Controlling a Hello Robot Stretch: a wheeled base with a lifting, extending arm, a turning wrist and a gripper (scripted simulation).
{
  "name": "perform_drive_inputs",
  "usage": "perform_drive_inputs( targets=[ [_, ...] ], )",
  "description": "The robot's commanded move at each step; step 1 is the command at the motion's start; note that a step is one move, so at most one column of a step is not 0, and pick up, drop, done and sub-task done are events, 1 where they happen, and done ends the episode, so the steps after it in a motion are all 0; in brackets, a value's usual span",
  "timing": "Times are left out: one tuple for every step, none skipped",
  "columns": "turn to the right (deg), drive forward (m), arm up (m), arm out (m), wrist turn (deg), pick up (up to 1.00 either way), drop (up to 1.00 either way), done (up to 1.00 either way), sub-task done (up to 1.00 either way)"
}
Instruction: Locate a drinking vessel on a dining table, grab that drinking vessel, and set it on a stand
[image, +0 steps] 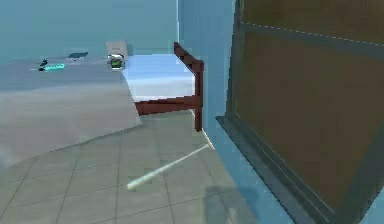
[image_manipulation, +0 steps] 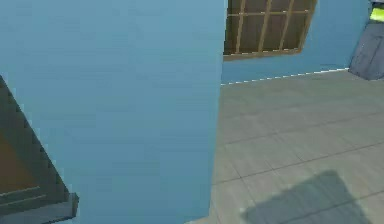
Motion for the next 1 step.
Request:
perform_drive_inputs(
  targets=[
    [-15.0,0.0,0.0,0.0,0.0,0.0,0.0,0.0,0.0]
  ],
)
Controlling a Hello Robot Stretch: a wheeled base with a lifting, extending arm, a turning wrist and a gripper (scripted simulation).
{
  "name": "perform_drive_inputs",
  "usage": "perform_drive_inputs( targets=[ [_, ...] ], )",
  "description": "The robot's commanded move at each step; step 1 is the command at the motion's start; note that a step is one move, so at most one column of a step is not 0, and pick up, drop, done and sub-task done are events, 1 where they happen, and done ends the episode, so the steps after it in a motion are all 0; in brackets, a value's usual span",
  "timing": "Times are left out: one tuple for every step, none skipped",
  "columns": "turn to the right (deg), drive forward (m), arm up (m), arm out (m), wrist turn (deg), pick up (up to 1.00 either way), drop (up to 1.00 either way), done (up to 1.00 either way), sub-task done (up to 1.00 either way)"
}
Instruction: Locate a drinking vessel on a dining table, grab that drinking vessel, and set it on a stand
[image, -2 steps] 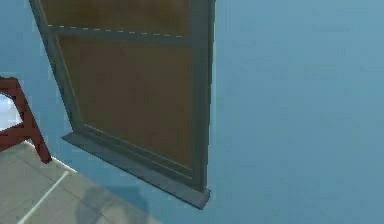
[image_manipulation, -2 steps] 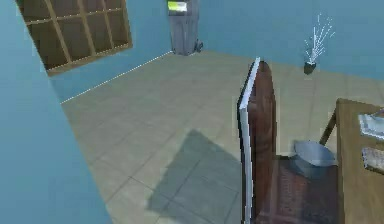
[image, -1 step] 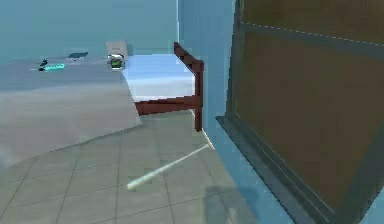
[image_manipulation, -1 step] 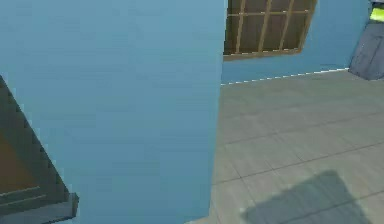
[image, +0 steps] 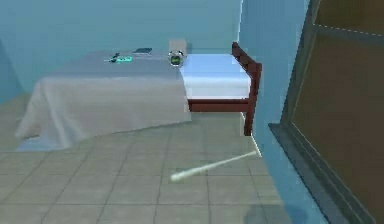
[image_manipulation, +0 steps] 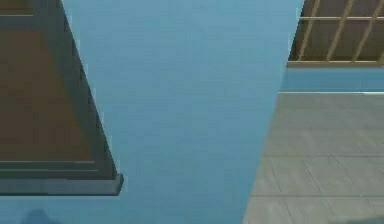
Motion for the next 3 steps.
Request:
perform_drive_inputs(
  targets=[
    [0.0,0.1,0.0,0.0,0.0,0.0,0.0,0.0,0.0],
    [-45.0,0.0,0.0,0.0,0.0,0.0,0.0,0.0,0.0],
    [-30.0,0.0,0.0,0.0,0.0,0.0,0.0,0.0,0.0]
  ],
)
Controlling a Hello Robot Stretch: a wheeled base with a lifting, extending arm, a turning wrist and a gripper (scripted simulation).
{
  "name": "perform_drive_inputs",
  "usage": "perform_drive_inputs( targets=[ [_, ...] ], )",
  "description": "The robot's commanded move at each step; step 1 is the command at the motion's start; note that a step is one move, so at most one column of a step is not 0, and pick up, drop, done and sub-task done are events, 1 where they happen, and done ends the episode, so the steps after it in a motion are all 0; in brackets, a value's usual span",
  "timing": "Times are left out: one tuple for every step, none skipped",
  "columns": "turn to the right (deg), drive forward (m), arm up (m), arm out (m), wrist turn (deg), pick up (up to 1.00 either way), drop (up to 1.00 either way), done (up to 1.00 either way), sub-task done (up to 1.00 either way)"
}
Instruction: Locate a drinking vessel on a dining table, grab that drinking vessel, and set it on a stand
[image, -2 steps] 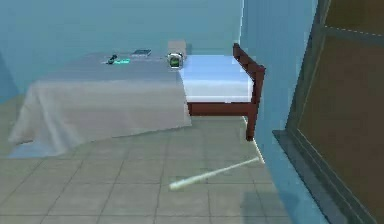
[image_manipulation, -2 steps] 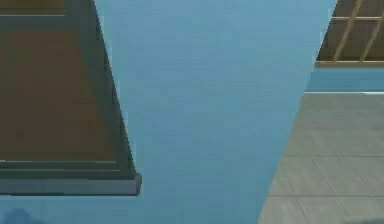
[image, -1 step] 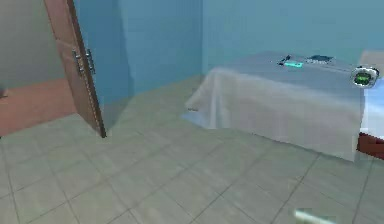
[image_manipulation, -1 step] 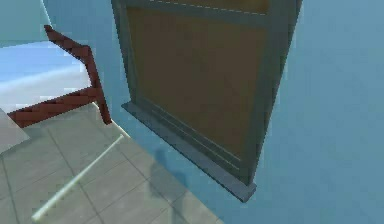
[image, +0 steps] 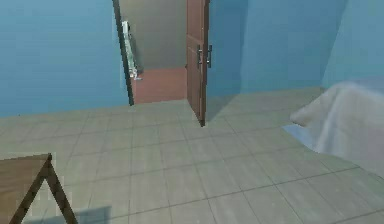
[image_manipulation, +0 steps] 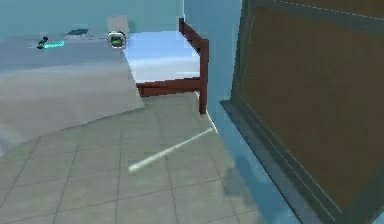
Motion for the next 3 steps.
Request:
perform_drive_inputs(
  targets=[
    [0.0,0.15,0.0,0.0,0.0,0.0,0.0,0.0,0.0],
    [-45.0,0.0,0.0,0.0,0.0,0.0,0.0,0.0,0.0],
    [-45.0,0.0,0.0,0.0,0.0,0.0,0.0,0.0,0.0]
  ],
)
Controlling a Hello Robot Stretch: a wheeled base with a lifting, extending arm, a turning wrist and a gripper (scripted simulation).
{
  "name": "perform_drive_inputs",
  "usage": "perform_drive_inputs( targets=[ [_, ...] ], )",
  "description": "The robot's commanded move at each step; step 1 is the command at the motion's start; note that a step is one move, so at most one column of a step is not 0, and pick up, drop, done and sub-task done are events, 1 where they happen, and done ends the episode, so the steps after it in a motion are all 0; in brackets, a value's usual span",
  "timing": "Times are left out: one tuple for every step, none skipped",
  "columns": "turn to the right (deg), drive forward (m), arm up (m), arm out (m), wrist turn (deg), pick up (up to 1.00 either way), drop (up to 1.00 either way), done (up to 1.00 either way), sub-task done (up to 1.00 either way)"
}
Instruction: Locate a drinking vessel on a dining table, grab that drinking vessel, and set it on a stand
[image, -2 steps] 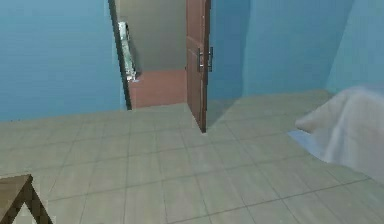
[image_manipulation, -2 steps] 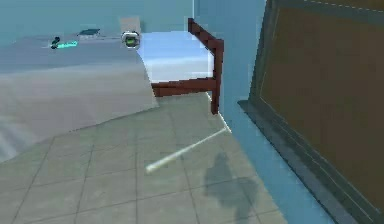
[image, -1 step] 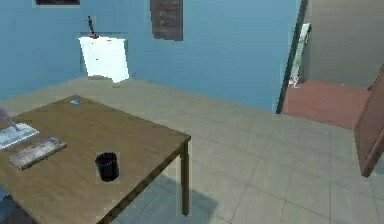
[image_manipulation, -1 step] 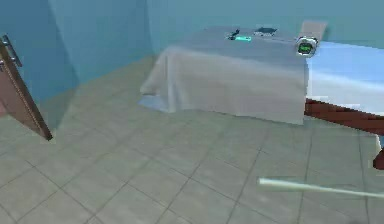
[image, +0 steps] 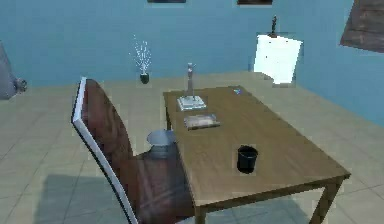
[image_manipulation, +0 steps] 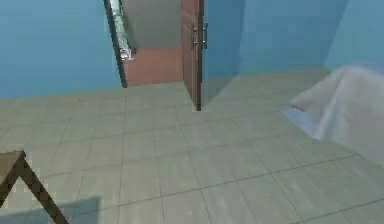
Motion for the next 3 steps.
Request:
perform_drive_inputs(
  targets=[
    [-45.0,0.0,0.0,0.0,0.0,0.0,0.0,0.0,0.0],
    [-24.0,0.0,0.0,0.0,0.0,0.0,0.0,0.0,0.0],
    [0.0,0.0,0.5,0.0,0.0,0.0,0.0,0.0,0.0]
  ],
)
